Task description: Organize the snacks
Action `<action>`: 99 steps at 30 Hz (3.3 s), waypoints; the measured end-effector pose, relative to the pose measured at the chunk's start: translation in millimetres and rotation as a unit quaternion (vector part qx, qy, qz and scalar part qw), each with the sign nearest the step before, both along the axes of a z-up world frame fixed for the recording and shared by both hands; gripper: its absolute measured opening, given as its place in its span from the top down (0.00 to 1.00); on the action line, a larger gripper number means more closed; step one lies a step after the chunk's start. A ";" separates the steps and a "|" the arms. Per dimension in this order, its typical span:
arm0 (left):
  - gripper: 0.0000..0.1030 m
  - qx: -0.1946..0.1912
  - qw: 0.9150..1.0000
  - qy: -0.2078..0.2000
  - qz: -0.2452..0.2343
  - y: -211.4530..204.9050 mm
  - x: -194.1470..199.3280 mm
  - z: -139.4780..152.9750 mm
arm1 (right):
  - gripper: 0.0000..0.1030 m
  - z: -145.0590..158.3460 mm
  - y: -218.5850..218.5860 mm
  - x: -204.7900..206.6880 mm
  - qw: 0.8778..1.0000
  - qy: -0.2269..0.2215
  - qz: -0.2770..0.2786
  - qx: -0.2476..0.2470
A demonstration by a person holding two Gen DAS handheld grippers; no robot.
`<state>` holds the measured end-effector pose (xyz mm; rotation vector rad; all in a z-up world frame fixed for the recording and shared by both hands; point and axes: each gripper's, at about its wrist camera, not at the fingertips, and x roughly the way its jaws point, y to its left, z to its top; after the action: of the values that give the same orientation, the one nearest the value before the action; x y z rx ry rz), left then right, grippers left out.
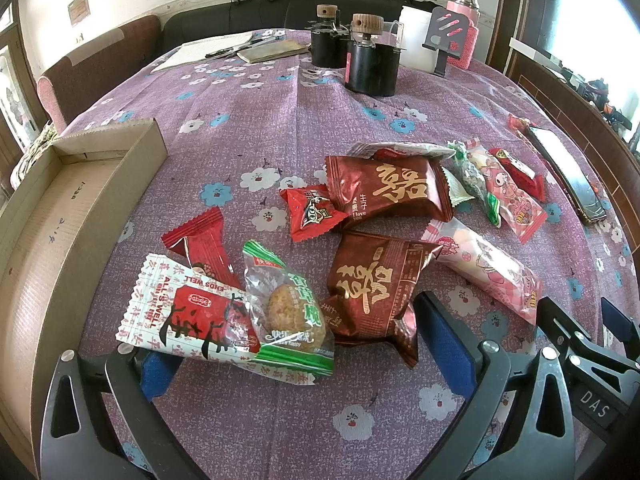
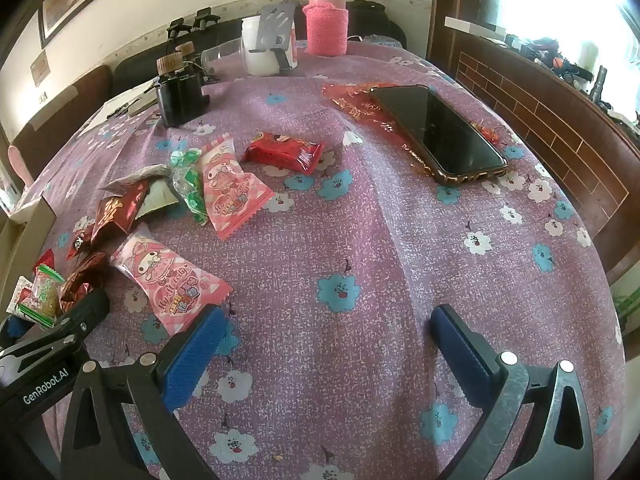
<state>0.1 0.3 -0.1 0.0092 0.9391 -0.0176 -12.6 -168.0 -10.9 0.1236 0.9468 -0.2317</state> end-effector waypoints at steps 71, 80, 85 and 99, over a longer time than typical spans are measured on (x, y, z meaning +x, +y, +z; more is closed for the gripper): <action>0.00 -0.177 0.974 -0.123 -0.070 133.7 -121.5 165.4 | 0.10 36.9 13.0 -46.4 0.999 -0.027 -0.026 -0.021; 0.00 -0.086 0.948 -0.301 -0.052 174.7 -175.1 342.2 | 0.03 266.3 54.6 -154.2 0.953 -0.287 0.053 -0.083; 0.00 -0.062 0.950 -0.305 -0.025 183.5 -133.9 425.8 | 0.00 390.4 73.8 -157.3 0.927 -0.348 0.078 -0.116; 0.00 -0.161 0.968 -0.158 -0.112 199.9 -59.5 270.9 | 0.03 260.2 96.3 -58.2 0.977 -0.164 0.136 0.003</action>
<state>-59.5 200.2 270.8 -0.1772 0.6031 -0.3688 -70.7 -71.8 249.2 0.0339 0.6270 0.0445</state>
